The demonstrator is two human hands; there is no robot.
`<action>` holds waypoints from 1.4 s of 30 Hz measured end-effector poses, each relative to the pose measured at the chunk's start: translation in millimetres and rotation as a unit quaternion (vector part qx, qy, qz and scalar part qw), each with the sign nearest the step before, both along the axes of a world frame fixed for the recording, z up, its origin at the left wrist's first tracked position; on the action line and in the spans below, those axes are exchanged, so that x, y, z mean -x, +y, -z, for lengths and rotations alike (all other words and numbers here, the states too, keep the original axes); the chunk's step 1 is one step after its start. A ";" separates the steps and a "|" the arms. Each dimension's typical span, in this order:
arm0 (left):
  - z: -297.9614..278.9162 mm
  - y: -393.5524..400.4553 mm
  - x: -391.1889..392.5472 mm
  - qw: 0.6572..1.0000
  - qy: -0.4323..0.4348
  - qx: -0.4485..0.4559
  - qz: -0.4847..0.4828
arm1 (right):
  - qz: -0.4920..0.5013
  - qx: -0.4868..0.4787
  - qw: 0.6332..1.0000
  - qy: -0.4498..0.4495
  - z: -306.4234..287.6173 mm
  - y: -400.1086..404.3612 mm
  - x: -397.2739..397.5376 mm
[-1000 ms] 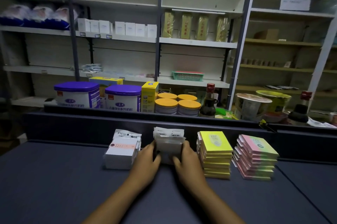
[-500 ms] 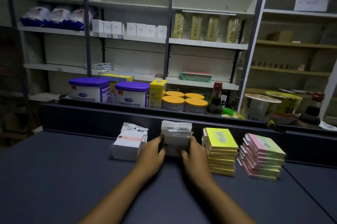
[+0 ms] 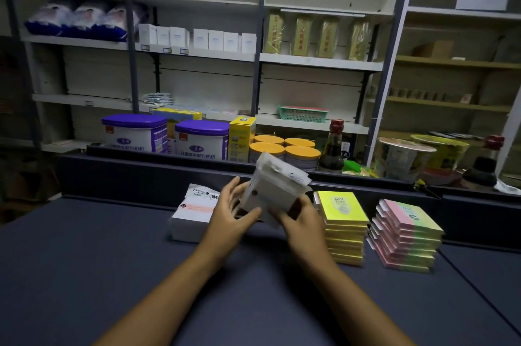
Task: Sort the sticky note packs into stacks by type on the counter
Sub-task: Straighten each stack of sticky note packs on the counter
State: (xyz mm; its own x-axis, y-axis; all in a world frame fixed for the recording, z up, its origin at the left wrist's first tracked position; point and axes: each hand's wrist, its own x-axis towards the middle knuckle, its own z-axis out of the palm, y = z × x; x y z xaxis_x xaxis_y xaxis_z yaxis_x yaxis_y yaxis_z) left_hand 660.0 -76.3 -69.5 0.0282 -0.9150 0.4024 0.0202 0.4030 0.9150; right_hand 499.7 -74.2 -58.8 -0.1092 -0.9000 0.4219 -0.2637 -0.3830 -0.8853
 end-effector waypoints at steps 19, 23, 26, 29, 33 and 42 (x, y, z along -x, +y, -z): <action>-10.3 8.3 -3.9 0.999 -0.025 0.039 -0.022 | 0.020 0.047 0.995 0.086 -13.8 15.2 8.9; -6.1 7.1 -2.9 0.994 -0.104 0.025 -0.030 | 0.033 0.001 0.995 0.090 -1.2 4.9 8.4; 2.7 7.6 2.9 0.984 -0.178 -0.013 -0.029 | 0.013 -0.033 0.993 0.116 12.8 0.7 7.5; 7.1 7.8 8.6 0.976 -0.211 -0.051 -0.029 | 0.010 -0.058 0.987 0.151 19.0 3.5 5.2; 2.1 10.2 11.7 0.973 -0.224 -0.040 -0.046 | 0.028 -0.045 0.989 0.140 17.7 2.8 6.1; 5.3 7.0 12.8 0.969 -0.239 -0.024 -0.049 | 0.056 -0.003 0.984 0.169 23.2 -1.9 0.9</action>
State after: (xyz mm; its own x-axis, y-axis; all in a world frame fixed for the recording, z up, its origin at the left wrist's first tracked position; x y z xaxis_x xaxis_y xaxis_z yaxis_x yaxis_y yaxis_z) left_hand 647.3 -69.3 -74.8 -0.0627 -0.9355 0.3477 -0.4476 0.3377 0.8280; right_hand 498.8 -76.1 -82.0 -0.0632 -0.8932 0.4452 -0.5837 -0.3288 -0.7424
